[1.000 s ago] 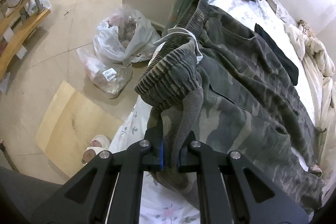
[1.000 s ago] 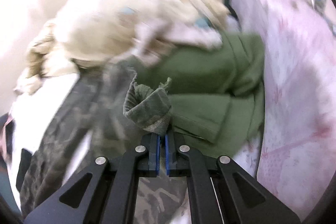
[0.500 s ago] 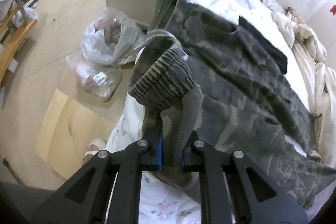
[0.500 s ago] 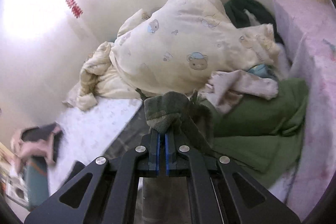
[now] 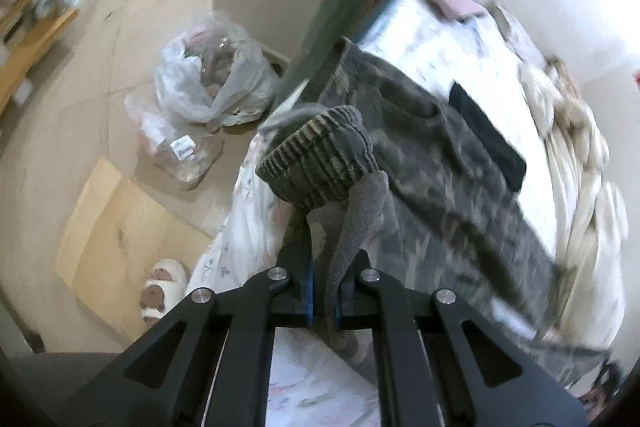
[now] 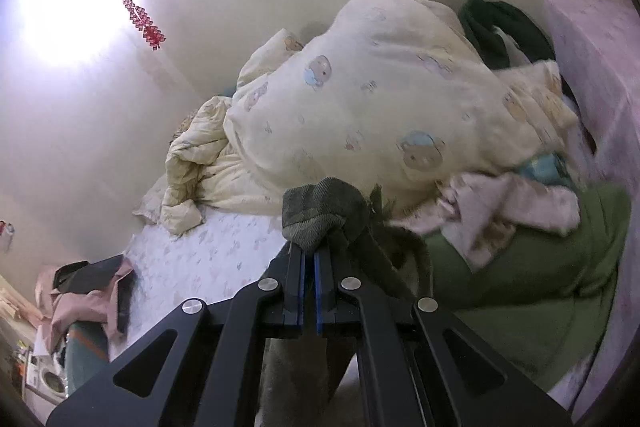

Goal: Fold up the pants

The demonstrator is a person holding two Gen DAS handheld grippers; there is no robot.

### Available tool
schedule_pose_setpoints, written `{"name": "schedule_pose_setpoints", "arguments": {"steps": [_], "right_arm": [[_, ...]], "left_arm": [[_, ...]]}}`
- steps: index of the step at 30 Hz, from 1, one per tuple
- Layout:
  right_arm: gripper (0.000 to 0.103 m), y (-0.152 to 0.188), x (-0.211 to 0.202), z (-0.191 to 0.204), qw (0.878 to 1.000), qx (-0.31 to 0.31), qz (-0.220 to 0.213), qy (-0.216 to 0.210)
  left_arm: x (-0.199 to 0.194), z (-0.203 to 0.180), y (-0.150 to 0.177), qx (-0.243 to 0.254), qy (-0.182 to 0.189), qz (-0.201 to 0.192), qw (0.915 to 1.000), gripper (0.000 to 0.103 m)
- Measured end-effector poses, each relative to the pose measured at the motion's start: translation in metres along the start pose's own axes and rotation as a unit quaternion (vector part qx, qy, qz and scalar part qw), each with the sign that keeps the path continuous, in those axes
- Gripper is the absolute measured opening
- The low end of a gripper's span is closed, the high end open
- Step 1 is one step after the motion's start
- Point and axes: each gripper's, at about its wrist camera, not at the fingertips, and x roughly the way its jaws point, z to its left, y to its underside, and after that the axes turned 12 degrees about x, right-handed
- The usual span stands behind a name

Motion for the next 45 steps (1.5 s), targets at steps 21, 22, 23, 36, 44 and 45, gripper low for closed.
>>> {"name": "schedule_pose_setpoints", "arguments": {"steps": [21, 22, 23, 36, 44, 45], "right_arm": [[0.007, 0.071, 0.356, 0.098, 0.915, -0.314, 0.114, 0.225], [0.008, 0.074, 0.359, 0.096, 0.913, -0.318, 0.118, 0.225], [0.011, 0.077, 0.360, 0.095, 0.910, -0.325, 0.120, 0.229], [0.079, 0.077, 0.284, 0.109, 0.938, -0.325, 0.065, 0.096], [0.077, 0.210, 0.334, 0.085, 0.860, -0.411, 0.300, 0.039], [0.077, 0.221, 0.343, 0.079, 0.855, -0.418, 0.301, 0.059]], "left_arm": [[0.159, -0.129, -0.180, 0.160, -0.142, -0.037, 0.9762, 0.028], [0.159, -0.128, -0.179, 0.158, -0.145, -0.048, 0.9756, 0.036], [0.157, -0.127, -0.177, 0.161, -0.150, -0.056, 0.9739, 0.061], [0.086, -0.205, -0.080, 0.327, -0.156, -0.243, 0.8998, 0.093], [0.199, -0.222, -0.051, 0.392, -0.199, -0.064, 0.8958, 0.093], [0.213, -0.213, -0.056, 0.388, -0.227, -0.056, 0.8917, 0.093]]}}
